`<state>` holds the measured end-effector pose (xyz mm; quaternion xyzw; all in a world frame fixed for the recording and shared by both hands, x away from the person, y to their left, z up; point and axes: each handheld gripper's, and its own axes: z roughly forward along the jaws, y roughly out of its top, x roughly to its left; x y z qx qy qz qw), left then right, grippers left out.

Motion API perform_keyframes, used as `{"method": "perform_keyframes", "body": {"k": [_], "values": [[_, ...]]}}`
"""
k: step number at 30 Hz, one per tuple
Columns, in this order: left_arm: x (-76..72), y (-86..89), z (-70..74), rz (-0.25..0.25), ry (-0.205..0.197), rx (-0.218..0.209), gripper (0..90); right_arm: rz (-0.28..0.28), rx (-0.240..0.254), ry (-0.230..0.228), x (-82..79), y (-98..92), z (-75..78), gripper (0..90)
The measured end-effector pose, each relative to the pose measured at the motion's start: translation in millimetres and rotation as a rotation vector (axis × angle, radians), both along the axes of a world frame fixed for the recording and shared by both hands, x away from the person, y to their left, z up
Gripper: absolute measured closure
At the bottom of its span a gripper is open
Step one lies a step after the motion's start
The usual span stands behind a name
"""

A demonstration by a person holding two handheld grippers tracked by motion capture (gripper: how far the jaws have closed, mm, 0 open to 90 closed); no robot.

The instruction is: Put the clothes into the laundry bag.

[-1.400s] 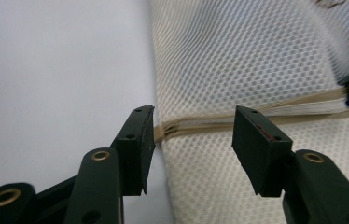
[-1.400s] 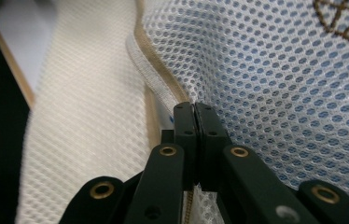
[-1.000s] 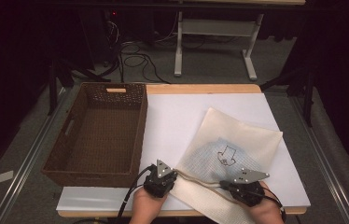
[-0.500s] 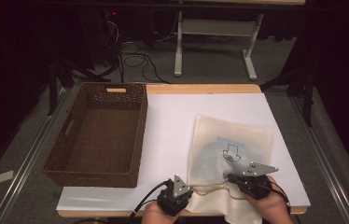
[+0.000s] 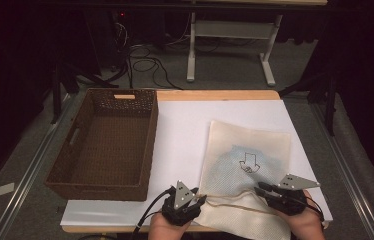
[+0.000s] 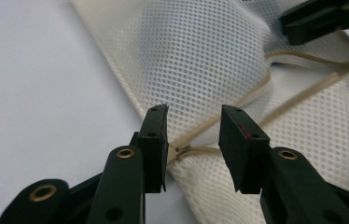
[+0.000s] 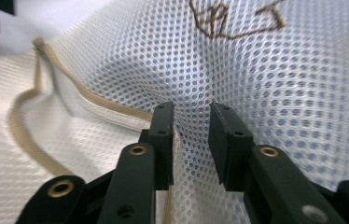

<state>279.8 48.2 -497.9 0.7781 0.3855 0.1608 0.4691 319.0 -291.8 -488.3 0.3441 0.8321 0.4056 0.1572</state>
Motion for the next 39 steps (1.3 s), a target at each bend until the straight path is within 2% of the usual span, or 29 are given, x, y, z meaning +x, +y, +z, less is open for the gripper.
{"method": "perform_keyframes", "body": {"k": [2,7,13,16,18,20,24,26,28,33,36,39], "values": [[5.5,0.5,-1.0,0.012,0.002,-0.007,60.9,-0.016,0.018,-0.018,-4.1,-2.9,4.2,70.0],[25.0,-5.4,-5.2,0.028,0.011,0.007,56.1,-0.091,0.050,-0.061,-11.5,-18.7,13.5,66.3],[44.1,-14.5,-13.6,0.002,0.069,0.027,51.6,-0.224,0.052,-0.073,-16.6,-45.6,14.2,55.3],[47.5,-18.9,-16.9,-0.019,0.101,0.026,49.8,-0.281,0.039,-0.045,-14.9,-55.5,7.6,46.0],[48.8,-22.7,-19.8,-0.032,0.118,0.051,49.5,-0.304,0.016,-0.013,-12.8,-59.0,1.1,39.4],[50.0,-25.3,-21.8,-0.044,0.133,0.076,49.7,-0.318,0.002,0.028,-10.8,-60.9,-5.9,37.8],[51.4,-26.6,-23.2,-0.043,0.146,0.078,54.9,-0.332,-0.023,0.076,-6.1,-61.7,-16.5,37.7],[51.0,-26.7,-23.6,-0.041,0.144,0.078,58.7,-0.327,-0.018,0.091,-3.4,-61.8,-19.3,40.8],[51.1,-26.8,-23.5,-0.039,0.150,0.076,63.4,-0.324,-0.020,0.087,-2.5,-60.2,-20.0,45.9],[49.5,-29.7,-23.3,-0.045,0.143,0.096,79.1,-0.297,-0.041,0.079,-2.6,-55.5,-19.8,70.1],[48.2,-31.3,-23.4,-0.035,0.131,0.106,85.2,-0.282,-0.041,0.089,-2.1,-55.0,-19.4,84.2],[45.5,-34.0,-21.9,-0.028,0.095,0.140,86.8,-0.267,-0.051,0.085,-0.7,-53.2,-18.8,87.3]]}}
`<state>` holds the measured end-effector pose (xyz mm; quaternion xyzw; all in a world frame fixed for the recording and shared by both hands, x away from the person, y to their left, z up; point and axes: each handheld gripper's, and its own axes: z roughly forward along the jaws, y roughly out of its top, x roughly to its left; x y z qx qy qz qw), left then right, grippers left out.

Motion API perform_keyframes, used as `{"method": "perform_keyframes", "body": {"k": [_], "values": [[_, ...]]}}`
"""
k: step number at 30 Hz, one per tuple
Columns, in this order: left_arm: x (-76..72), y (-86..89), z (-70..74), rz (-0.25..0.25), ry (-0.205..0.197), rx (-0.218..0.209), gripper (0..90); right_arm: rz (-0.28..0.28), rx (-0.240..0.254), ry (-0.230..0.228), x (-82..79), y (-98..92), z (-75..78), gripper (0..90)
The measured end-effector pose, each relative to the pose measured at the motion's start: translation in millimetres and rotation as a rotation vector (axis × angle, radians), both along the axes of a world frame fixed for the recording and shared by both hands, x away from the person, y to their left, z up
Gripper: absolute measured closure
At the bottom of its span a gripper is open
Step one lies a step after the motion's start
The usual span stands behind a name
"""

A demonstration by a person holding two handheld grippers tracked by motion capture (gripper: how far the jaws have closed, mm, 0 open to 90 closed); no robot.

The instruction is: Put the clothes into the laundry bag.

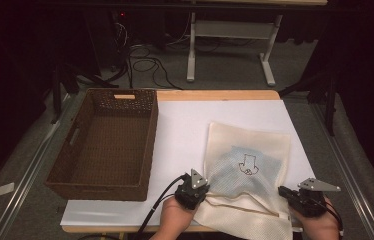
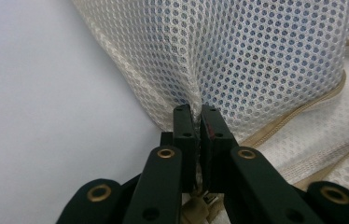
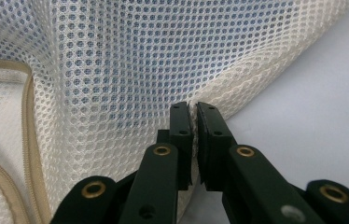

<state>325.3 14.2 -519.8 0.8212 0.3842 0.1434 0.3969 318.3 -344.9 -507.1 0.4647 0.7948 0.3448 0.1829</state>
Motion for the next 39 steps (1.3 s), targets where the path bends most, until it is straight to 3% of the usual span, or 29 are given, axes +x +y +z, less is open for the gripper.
{"method": "perform_keyframes", "body": {"k": [8,18,26,30,33,39], "values": [[0.0,14.5,5.0,0.051,-0.040,0.003,87.2,0.012,-0.010,-0.035,12.8,9.8,3.6,88.1],[-0.9,40.6,7.6,0.140,-0.068,-0.012,87.2,0.054,-0.015,-0.058,46.6,31.9,4.9,88.1],[-3.1,46.5,7.0,0.144,-0.089,-0.007,86.8,0.063,-0.026,-0.081,66.8,38.7,8.0,88.0],[-4.6,47.7,4.4,0.135,-0.072,-0.021,84.7,0.063,-0.027,-0.073,67.6,36.9,6.8,87.3],[-5.4,50.4,3.2,0.146,-0.066,-0.038,76.2,0.069,-0.021,-0.082,64.5,34.5,6.5,83.6],[-8.4,54.0,7.1,0.162,-0.093,-0.057,66.1,0.053,0.016,-0.106,53.1,27.6,12.5,77.2]]}}
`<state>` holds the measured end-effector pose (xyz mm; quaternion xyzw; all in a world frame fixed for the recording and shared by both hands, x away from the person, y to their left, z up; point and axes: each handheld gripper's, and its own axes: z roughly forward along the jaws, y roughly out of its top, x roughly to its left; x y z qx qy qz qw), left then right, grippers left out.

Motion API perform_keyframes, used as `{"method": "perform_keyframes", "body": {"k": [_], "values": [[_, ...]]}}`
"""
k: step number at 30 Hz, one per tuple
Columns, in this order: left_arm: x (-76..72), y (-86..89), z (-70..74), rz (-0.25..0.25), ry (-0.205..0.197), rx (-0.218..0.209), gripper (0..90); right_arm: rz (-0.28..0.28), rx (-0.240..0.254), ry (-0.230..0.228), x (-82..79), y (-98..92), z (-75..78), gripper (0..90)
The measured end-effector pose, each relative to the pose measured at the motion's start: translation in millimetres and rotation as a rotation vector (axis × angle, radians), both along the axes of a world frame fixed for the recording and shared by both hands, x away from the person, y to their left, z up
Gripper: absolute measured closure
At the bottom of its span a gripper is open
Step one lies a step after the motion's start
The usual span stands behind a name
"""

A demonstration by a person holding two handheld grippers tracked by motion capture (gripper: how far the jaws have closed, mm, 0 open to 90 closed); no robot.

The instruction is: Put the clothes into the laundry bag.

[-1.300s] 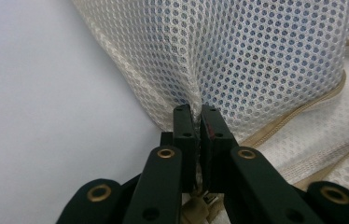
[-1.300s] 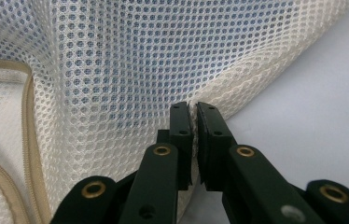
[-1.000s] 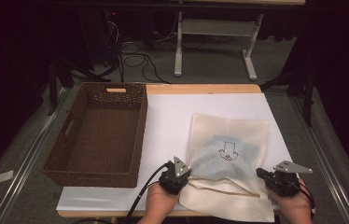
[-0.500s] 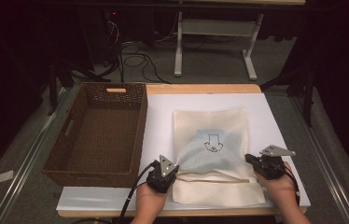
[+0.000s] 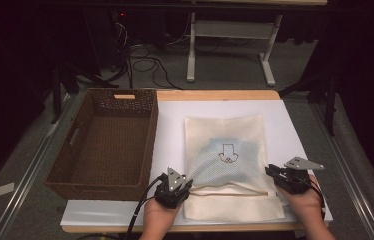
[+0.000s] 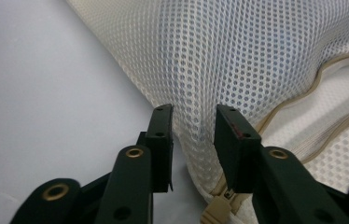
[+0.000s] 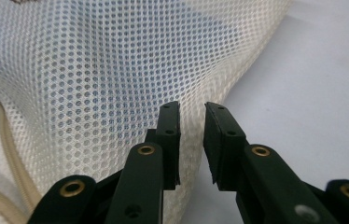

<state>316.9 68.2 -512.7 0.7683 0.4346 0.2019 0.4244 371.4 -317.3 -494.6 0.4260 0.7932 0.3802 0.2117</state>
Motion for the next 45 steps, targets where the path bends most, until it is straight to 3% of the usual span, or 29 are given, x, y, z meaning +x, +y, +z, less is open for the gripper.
{"method": "perform_keyframes", "body": {"k": [9,12,15,17,23,30,35,42,45], "values": [[-1.9,6.8,4.7,0.014,-0.022,-0.032,54.7,0.010,0.036,-0.036,-17.2,-6.1,10.3,76.2],[-8.9,8.6,4.6,0.004,-0.029,-0.018,48.0,0.018,0.044,-0.055,-25.1,-5.9,13.6,73.0],[-17.8,13.4,7.7,-0.008,-0.036,-0.031,47.4,0.023,0.059,-0.076,-35.2,-4.5,17.8,69.7],[-23.3,15.2,7.9,-0.017,-0.047,-0.026,47.7,0.029,0.063,-0.089,-42.9,-3.6,20.3,69.0],[-28.3,16.0,4.1,-0.039,-0.010,0.013,52.1,0.051,0.078,-0.102,-63.2,-2.8,21.2,68.1],[-19.1,18.7,-0.5,-0.017,0.049,-0.015,66.9,0.084,0.050,-0.091,-58.4,5.7,17.1,68.4],[-21.1,20.5,1.5,-0.009,0.036,-0.029,75.9,0.081,0.048,-0.094,-61.4,5.7,18.4,68.4],[-20.6,17.1,-2.6,-0.027,0.067,-0.024,69.8,0.075,0.054,-0.088,-59.5,6.5,17.7,68.4],[-21.4,17.2,-2.7,-0.035,0.055,-0.022,68.3,0.076,0.059,-0.090,-57.8,6.7,17.1,68.4]]}}
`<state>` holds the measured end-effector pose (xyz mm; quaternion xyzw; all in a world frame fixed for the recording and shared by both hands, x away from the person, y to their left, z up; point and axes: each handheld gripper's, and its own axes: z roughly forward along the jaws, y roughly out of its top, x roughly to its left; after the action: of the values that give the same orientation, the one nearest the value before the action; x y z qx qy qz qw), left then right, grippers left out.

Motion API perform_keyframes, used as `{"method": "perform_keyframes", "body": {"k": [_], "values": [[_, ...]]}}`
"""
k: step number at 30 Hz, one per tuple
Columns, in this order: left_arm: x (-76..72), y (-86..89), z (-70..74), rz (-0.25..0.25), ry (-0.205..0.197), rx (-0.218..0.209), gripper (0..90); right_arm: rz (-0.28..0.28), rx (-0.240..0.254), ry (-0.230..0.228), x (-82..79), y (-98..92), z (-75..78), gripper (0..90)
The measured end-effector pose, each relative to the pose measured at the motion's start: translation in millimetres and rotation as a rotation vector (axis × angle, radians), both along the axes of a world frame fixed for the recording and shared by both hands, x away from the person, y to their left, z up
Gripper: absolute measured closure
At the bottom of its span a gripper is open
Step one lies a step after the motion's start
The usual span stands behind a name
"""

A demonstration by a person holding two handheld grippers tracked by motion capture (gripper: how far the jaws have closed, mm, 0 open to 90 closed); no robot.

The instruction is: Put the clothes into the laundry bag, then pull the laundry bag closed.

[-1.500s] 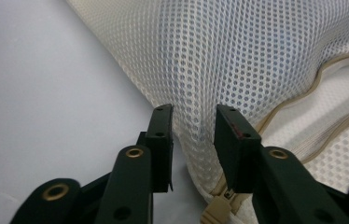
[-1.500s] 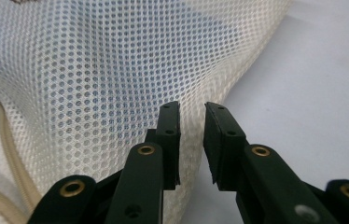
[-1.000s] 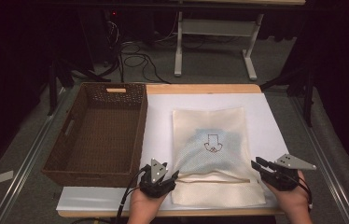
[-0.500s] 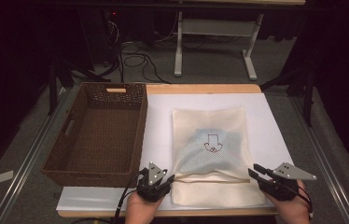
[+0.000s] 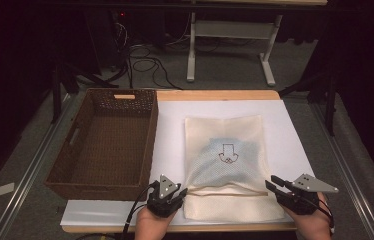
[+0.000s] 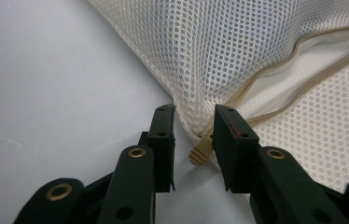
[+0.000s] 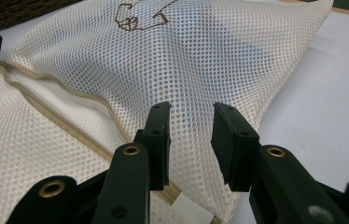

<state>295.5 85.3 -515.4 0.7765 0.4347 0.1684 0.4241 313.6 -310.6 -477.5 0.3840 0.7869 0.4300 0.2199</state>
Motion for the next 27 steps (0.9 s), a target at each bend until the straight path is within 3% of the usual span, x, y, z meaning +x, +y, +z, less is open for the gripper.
{"method": "perform_keyframes", "body": {"k": [5,9,11,14,22,27], "values": [[0.4,-0.1,-2.6,-0.007,0.016,-0.001,66.9,0.000,-0.004,0.000,-1.8,0.1,0.3,68.4],[0.1,-1.2,-4.7,-0.025,0.032,0.011,70.6,0.004,-0.002,0.000,-0.7,0.6,0.4,68.4],[1.1,0.2,-5.3,-0.021,0.059,-0.010,74.5,0.006,-0.007,0.000,0.1,2.1,-0.2,68.4],[-0.2,0.6,-4.6,-0.026,0.067,-0.009,76.1,0.008,-0.011,0.001,0.2,4.0,-0.3,68.5],[-6.2,-5.9,1.3,-0.030,0.027,0.032,80.4,0.016,-0.005,-0.006,-1.3,3.9,1.3,68.6],[-11.2,-5.5,7.3,-0.018,-0.006,0.006,80.5,0.019,-0.003,-0.006,-2.8,3.5,1.3,68.7]]}}
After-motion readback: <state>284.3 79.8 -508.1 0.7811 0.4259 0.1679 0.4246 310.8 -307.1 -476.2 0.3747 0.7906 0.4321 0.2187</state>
